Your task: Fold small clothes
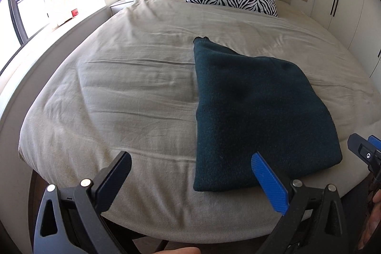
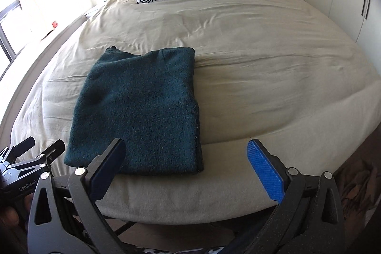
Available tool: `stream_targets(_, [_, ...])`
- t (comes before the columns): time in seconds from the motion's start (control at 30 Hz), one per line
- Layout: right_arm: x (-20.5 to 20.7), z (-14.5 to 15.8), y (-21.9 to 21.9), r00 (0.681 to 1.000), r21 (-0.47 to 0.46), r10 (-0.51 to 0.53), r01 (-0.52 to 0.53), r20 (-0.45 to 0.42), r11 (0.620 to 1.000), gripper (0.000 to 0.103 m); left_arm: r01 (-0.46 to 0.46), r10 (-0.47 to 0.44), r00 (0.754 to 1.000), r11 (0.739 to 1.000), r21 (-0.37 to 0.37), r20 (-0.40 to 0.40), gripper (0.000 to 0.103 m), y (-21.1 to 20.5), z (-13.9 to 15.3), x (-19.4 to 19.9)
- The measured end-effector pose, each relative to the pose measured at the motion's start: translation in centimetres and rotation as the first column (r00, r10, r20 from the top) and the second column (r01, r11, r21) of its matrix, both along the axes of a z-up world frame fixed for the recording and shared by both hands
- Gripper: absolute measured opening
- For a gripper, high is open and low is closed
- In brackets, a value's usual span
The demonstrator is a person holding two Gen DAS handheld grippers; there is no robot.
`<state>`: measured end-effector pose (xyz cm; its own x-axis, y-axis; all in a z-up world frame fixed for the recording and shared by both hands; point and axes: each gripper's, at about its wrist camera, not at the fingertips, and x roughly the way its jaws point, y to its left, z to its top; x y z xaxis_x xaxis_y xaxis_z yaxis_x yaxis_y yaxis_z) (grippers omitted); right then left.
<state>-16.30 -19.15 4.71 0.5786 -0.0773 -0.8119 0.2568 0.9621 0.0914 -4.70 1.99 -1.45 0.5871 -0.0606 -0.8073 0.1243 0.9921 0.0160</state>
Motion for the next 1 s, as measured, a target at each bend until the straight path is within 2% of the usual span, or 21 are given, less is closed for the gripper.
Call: stream_targets(1.0, [0.3,-1.0,0.8,0.999,0.003,0.002,-0.002,-0.043,1.0,0.103,-0.003,0.003,1.0,1.0,-0.016,-0.018,0.103,0.2,-0.6,0.3])
